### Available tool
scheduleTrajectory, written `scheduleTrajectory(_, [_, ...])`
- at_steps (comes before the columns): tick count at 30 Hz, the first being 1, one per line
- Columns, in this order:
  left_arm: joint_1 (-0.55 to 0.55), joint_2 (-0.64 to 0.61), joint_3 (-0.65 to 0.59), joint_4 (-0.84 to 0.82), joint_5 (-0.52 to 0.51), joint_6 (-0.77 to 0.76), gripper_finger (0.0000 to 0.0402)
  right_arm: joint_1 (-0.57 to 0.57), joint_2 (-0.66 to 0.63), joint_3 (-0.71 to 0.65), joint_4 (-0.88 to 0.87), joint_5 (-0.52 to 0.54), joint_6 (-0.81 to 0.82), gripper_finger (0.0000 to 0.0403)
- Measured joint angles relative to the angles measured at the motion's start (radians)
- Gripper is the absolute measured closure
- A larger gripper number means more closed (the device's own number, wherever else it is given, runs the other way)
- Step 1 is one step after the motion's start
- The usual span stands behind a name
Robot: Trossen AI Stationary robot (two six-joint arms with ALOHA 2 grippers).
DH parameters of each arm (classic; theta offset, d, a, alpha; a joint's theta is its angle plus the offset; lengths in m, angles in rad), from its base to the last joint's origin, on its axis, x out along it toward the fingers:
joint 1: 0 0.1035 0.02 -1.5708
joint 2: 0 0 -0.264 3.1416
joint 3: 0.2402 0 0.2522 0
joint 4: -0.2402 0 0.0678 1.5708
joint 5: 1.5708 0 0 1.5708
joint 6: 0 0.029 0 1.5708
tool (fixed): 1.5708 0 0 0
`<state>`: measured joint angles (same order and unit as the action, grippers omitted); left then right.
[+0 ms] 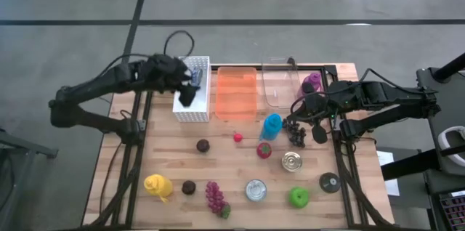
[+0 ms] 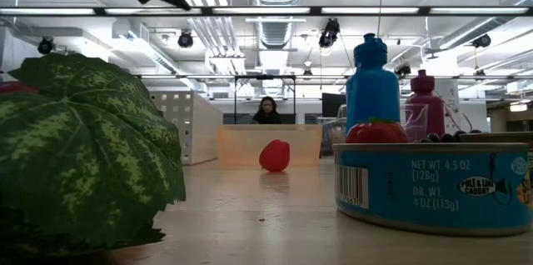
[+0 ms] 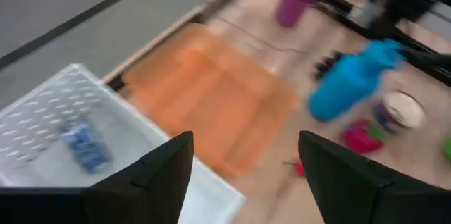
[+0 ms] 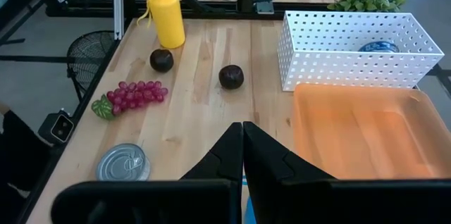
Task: Pick & Place Food Item
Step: Put the blue tumbler into the transparent bin
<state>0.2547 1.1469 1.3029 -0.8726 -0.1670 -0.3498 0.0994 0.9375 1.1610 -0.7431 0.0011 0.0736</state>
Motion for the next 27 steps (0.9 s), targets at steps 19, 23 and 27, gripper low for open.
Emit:
scheduleTrajectory(19, [-0.405, 0.002, -0.001, 0.016, -0.263, -0.149, 0.0170, 0.000, 0.054, 0.000, -0.018, -0.003, -0.002, 0.0394])
scheduleTrajectory(23, [-0.404, 0.002, -0.001, 0.015, -0.264, -0.125, 0.0173, 0.000, 0.122, 0.007, -0.063, -0.023, 0.002, 0.0394])
scheduleTrajectory(27, [-0.404, 0.002, -0.001, 0.015, -0.263, -0.094, 0.0173, 0.000, 0.175, 0.054, -0.078, -0.029, 0.003, 0.0394])
